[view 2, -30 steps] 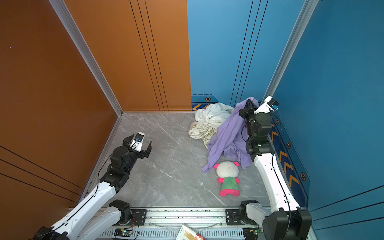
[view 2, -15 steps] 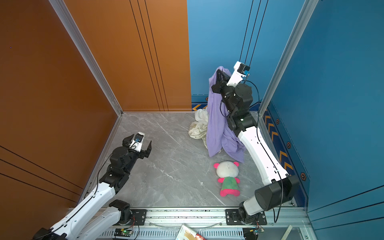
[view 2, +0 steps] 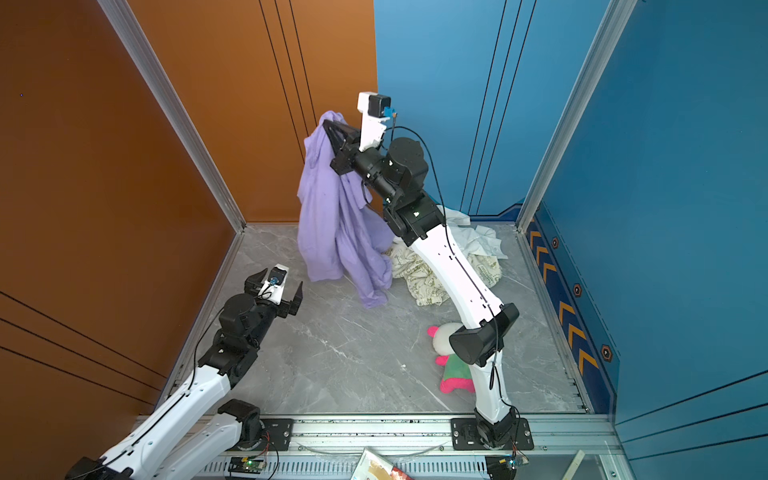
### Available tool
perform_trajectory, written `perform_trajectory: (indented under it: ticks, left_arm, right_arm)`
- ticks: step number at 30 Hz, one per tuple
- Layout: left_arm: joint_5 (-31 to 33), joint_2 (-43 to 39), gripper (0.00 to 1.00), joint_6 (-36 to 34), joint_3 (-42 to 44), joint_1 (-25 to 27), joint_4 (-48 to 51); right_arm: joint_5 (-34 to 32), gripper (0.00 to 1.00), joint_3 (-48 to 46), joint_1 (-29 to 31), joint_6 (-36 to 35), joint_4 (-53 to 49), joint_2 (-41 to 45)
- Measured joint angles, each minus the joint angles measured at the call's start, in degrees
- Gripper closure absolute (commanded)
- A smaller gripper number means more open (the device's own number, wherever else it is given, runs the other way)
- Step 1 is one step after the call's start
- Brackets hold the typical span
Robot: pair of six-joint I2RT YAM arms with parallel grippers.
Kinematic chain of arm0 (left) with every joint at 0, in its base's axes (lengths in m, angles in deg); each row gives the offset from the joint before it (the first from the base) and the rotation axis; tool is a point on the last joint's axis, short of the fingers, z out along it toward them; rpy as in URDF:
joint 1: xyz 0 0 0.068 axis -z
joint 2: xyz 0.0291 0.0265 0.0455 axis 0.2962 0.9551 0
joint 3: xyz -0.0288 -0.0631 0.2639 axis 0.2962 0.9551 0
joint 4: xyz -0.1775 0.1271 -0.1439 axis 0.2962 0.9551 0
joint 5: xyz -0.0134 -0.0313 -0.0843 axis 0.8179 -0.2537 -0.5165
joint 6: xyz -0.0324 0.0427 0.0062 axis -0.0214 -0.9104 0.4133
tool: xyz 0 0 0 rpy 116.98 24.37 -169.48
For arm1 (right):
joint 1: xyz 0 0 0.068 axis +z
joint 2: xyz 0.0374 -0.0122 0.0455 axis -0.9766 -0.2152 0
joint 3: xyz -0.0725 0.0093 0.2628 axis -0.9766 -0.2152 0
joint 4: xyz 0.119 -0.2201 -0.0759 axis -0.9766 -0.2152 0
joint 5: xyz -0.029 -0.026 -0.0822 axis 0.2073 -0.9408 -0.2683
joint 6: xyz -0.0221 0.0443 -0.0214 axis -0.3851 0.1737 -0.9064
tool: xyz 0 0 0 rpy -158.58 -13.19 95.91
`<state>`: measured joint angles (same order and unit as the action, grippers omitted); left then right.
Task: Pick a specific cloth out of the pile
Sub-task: 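Carry the T-shirt toward the left gripper and drop it on the floor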
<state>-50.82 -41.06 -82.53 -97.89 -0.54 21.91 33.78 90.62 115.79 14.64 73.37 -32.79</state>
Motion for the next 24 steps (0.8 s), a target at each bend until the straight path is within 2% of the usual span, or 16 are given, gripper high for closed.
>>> perform_trajectory:
  ticks: [5,10,12,14,17,20,24]
  left_arm:
    - [0.1,0.0,0.02,-0.2,0.0,0.3,0.0]
    - [0.2,0.0,0.02,-0.2,0.0,0.3,0.0]
    - [0.3,0.0,0.02,-0.2,0.0,0.3,0.0]
    - [0.7,0.0,0.02,-0.2,0.0,0.3,0.0]
    - [1.3,0.0,0.02,-0.2,0.0,0.3,0.0]
    - [1.9,0.0,0.02,-0.1,0.0,0.3,0.0]
    - [3.1,0.4,0.02,1.6,-0.1,0.3,1.3]
  right_arm:
    - [2.6,0.98,-3.1,0.5,-2.2,-8.9,-2.6]
    - [1.7,0.89,-16.4,0.5,-4.3,-15.6,-2.6]
    - [1.5,0.79,-21.3,0.4,-4.7,-19.2,-2.9]
    - [2.1,0.53,-24.8,0.4,-5.3,-22.9,-3.7]
    - [2.8,0.33,-27.8,0.4,-6.1,-26.9,-4.2]
    - [2.6,0.24,-29.4,0.3,-7.0,-28.3,-3.8]
    - [1.8,0.21,-31.6,-0.3,-8.1,-29.5,-1.3]
